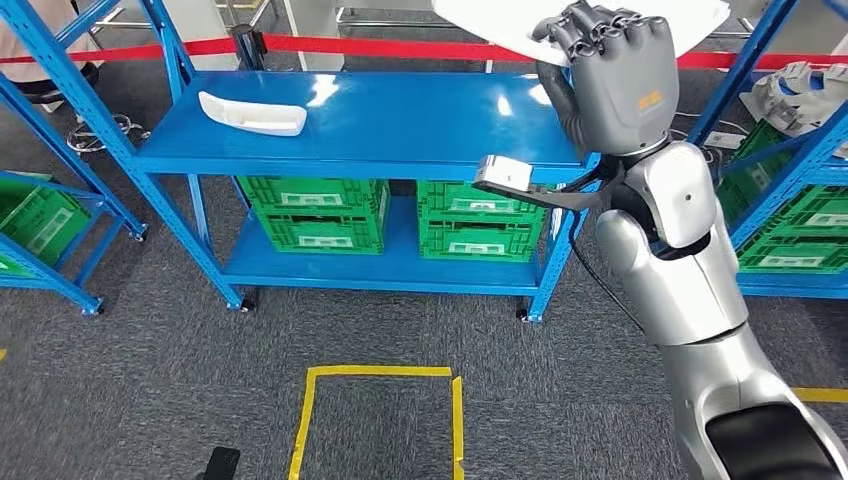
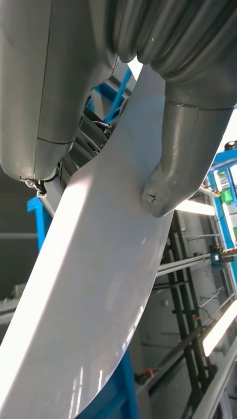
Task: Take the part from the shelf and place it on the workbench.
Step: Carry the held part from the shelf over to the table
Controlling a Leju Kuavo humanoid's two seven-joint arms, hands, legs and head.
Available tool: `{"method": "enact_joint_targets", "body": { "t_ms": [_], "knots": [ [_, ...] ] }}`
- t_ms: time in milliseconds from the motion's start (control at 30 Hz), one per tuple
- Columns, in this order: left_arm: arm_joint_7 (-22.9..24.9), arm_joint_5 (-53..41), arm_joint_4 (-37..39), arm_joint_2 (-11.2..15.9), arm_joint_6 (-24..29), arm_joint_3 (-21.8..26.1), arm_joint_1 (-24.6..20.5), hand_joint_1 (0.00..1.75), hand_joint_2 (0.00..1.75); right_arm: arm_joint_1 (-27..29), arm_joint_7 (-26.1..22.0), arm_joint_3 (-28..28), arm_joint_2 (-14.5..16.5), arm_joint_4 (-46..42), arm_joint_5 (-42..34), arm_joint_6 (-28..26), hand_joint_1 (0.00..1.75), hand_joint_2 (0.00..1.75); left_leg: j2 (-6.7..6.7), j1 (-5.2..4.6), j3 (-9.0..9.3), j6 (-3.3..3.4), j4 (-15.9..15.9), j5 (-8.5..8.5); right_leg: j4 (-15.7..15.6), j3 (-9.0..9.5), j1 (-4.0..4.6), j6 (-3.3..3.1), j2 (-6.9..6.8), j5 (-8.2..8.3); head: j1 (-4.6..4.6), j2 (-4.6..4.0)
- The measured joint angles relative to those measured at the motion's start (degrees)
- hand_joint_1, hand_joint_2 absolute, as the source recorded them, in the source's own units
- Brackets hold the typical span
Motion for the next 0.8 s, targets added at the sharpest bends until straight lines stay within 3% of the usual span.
{"method": "enact_joint_targets", "body": {
  "t_ms": [67,167,200,233,267,367,400,533,600,700,733,767,800],
  "knots": [
    [0.0,0.0,0.0,-0.1,0.0,0.0,0.0,0.0,1.75,0.2,0.1,-0.2,-0.1,-0.2,0.1,0.0,1.75,1.75,0.18,0.31,-0.55,0.82,-0.5,0.99,1.8,-0.93,-0.03,0.66,0.11,-1.66,0.1,0.0],
    [-0.1,-0.1,0.0,-0.3,0.0,0.0,0.0,0.0,1.75,0.5,0.1,-0.3,-0.3,-0.4,0.2,0.0,1.75,1.75,0.42,0.44,-2.32,1.46,-0.4,2.28,12.0,-4.77,-0.21,1.46,0.19,-8.25,0.26,0.0],
    [-0.1,-0.1,0.0,-0.3,0.0,0.0,0.0,0.0,1.75,0.7,0.1,-0.4,-0.3,-0.4,0.3,0.0,1.75,1.75,0.44,0.45,-3.01,1.45,-0.2,2.64,14.9,-5.6,-0.26,1.62,0.18,-9.61,0.26,0.0],
    [-0.1,-0.1,0.0,-0.3,0.0,0.0,0.1,0.0,1.75,0.9,0.2,-0.4,-0.3,-0.4,0.4,0.1,1.75,1.75,0.45,0.46,-3.69,1.36,0.1,2.96,15.8,-5.4,-0.3,1.72,0.18,-9.93,0.27,0.0],
    [-0.1,-0.2,0.0,-0.3,0.0,0.0,0.1,0.0,1.75,0.9,0.3,-0.4,-0.3,-0.5,0.5,0.0,1.75,1.75,0.45,0.5,-4.33,1.23,0.4,3.23,14.3,-3.95,-0.36,1.75,0.16,-9.25,0.27,0.0],
    [-0.2,-0.4,0.0,-0.5,0.0,0.0,0.1,0.0,1.75,1.0,0.9,-0.7,-0.3,-0.7,1.0,-0.4,1.75,1.75,0.39,0.52,-5.71,0.62,1.5,3.74,3.3,3.25,-0.36,1.38,0.13,-6.21,0.27,0.0],
    [-0.2,-0.5,0.0,-0.5,0.0,0.0,0.0,0.0,1.75,1.1,1.1,-0.8,-0.3,-0.8,1.2,-0.6,1.75,1.75,0.37,0.47,-5.92,0.32,1.7,3.91,1.3,4.34,-0.27,1.05,0.17,-5.84,0.25,0.0],
    [-0.4,-0.6,0.0,-0.5,0.0,0.1,0.1,0.0,1.75,1.4,1.6,-1.3,-0.3,-1.1,1.5,-1.1,1.75,1.75,0.28,0.47,-6.5,-1.27,1.7,4.43,0.5,3.91,-0.12,-0.73,0.24,-4.48,0.26,0.0],
    [-0.4,-0.6,0.0,-0.5,0.0,0.1,0.1,0.0,1.75,1.5,1.6,-1.3,-0.3,-1.2,1.6,-1.2,1.75,1.75,0.23,0.6,-8.06,-1.9,5.0,1.66,0.1,3.26,-0.32,-1.49,0.16,-3.48,0.15,0.0],
    [-0.7,-0.6,0.0,-0.6,0.0,0.1,0.1,0.0,1.75,1.8,1.6,-1.3,-0.3,-1.3,1.7,-1.2,1.75,1.75,0.22,0.72,-11.67,-2.49,15.7,-4.57,0.1,1.78,-0.24,-1.78,0.16,-2.39,0.09,0.0],
    [-1.2,-0.6,0.0,-0.6,-0.1,0.1,0.1,0.0,1.75,2.0,1.6,-1.3,-0.3,-1.3,1.7,-1.2,1.75,1.75,0.21,0.72,-11.76,-2.5,17.3,-5.19,0.2,1.3,-0.21,-1.74,0.17,-2.07,0.09,0.0],
    [-2.0,-0.7,0.0,-0.6,-0.1,0.1,0.1,0.0,1.75,2.2,1.6,-1.3,-0.3,-1.3,1.7,-1.2,1.75,1.75,0.21,0.72,-10.65,-2.39,16.6,-4.8,0.2,0.87,-0.18,-1.66,0.19,-1.77,0.09,0.0],
    [-3.0,-0.8,0.0,-0.6,-0.2,0.1,0.0,0.0,1.75,2.3,1.6,-1.3,-0.3,-1.3,1.7,-1.2,1.75,1.75,0.21,0.7,-8.35,-2.18,13.5,-3.59,0.3,0.53,-0.16,-1.53,0.2,-1.51,0.09,0.0]
  ]
}}
